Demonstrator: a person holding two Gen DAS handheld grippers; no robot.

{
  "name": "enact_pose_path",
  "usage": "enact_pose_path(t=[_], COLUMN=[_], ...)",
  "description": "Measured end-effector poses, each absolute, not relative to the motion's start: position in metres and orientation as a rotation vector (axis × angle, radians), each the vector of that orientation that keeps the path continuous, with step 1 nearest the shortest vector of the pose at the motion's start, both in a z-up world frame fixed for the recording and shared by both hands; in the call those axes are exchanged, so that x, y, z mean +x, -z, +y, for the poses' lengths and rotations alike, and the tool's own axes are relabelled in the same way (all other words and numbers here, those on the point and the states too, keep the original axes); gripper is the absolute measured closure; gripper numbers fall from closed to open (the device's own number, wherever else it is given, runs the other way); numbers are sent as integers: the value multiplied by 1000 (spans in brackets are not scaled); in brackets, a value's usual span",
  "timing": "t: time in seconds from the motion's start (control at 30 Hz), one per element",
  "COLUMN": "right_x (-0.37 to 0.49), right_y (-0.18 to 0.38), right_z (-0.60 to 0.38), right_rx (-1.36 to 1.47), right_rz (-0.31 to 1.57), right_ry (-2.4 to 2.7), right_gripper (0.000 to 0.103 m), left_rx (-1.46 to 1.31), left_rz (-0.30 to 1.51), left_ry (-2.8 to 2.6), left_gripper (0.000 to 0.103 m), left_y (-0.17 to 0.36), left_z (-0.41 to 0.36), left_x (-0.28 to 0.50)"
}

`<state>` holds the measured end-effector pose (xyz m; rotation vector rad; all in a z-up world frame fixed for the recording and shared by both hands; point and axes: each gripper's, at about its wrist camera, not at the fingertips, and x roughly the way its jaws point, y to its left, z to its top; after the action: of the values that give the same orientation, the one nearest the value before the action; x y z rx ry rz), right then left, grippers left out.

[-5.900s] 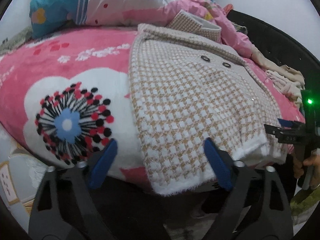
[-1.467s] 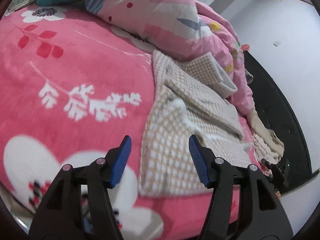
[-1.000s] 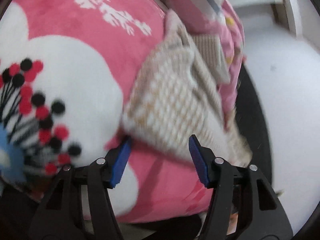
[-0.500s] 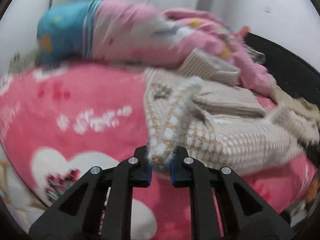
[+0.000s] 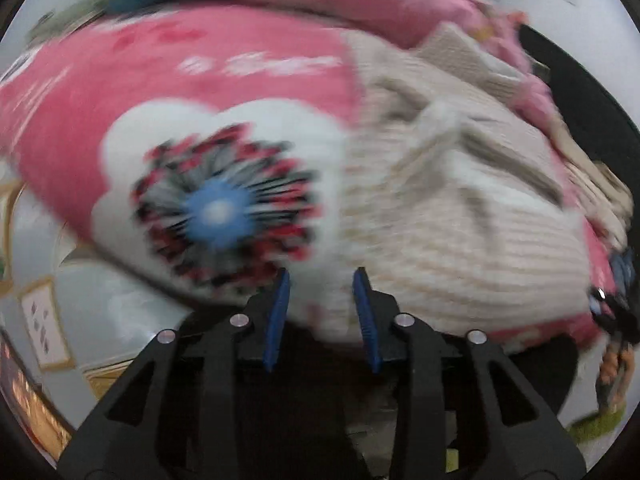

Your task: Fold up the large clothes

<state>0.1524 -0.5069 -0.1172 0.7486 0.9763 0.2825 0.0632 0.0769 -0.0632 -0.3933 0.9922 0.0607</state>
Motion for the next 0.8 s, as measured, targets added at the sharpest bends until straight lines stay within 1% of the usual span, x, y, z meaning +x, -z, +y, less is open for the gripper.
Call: enact_pose_path(t=[0.03, 0.1, 0.17, 0.23, 0.27, 0.33, 0.43, 0.47, 0.53, 0.57, 0.6, 0.63, 0.7, 0.8], right_x=[147, 130, 120, 115, 116, 117, 121, 125, 144, 159, 170, 170, 161, 151], right_y=[110, 81, 59, 39, 30, 18, 25, 33, 68, 91, 107, 107, 87, 67], right_z=[-511, -518, -515, -493, -473, -416, -350, -338, -316, -311, -312, -316, -323, -340], right_rx=[741, 644, 607, 514, 440, 256, 82, 56, 34, 45, 77, 107, 128, 174], right_rz=[955, 866, 809, 776, 768, 751, 767, 788, 873, 939, 977, 973, 958, 918], right_ry=[-264, -150, -133, -150, -171, -267, -400, -414, -415, -404, -394, -397, -406, -433], right_gripper=[62, 53, 53, 53, 53, 53, 53, 53, 53, 53, 53, 53, 53, 53], left_rx=[-432, -494, -460, -421, -405, -367, -253, -184, -116, -135, -189, -269, -366, -340], left_rz=[961, 861, 781, 727, 699, 699, 766, 819, 907, 950, 959, 957, 945, 866], left_ry=[-62, -64, -70, 0, 92, 242, 373, 378, 370, 353, 362, 383, 409, 385], left_gripper=[71, 67, 66, 66, 64, 60, 60, 60, 59, 57, 57, 57, 59, 58], left_y=[58, 41, 22, 6, -1, -6, 6, 21, 52, 75, 85, 90, 80, 60], left_z=[87, 105, 103, 85, 68, 31, -28, -53, -76, -77, -72, -63, -48, -34], left_x=[58, 43, 35, 34, 36, 47, 70, 82, 101, 116, 121, 127, 124, 109])
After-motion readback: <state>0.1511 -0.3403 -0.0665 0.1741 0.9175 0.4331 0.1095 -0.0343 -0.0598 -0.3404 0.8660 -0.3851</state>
